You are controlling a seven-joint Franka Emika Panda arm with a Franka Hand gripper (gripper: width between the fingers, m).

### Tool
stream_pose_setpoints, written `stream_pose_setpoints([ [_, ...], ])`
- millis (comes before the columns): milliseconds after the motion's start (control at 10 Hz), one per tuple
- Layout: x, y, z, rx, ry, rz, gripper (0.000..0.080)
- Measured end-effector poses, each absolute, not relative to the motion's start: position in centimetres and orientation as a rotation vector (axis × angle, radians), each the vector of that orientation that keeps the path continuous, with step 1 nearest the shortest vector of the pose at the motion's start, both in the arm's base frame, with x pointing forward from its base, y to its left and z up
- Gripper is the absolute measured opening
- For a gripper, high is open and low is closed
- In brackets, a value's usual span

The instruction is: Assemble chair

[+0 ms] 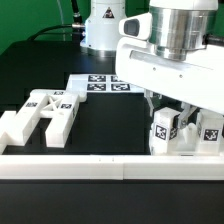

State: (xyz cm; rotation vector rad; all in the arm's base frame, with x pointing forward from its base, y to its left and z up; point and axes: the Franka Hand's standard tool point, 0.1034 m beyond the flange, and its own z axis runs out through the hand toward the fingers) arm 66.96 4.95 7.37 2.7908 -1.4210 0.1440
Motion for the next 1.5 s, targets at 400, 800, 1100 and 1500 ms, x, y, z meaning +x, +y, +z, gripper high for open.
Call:
stream_pose_setpoints([
  [400, 66.94, 4.9, 7.37, 2.604, -1.766, 0.139, 0.0291],
  [800, 66.94, 4.91, 7.36, 2.531, -1.882, 0.135, 0.0291],
  [1100, 66.97, 4.85, 7.37, 2.655, -1.69, 0.137, 0.0599],
  [1500, 66.99, 4.77, 7.42, 2.89, -1.203, 0.132, 0.0646],
])
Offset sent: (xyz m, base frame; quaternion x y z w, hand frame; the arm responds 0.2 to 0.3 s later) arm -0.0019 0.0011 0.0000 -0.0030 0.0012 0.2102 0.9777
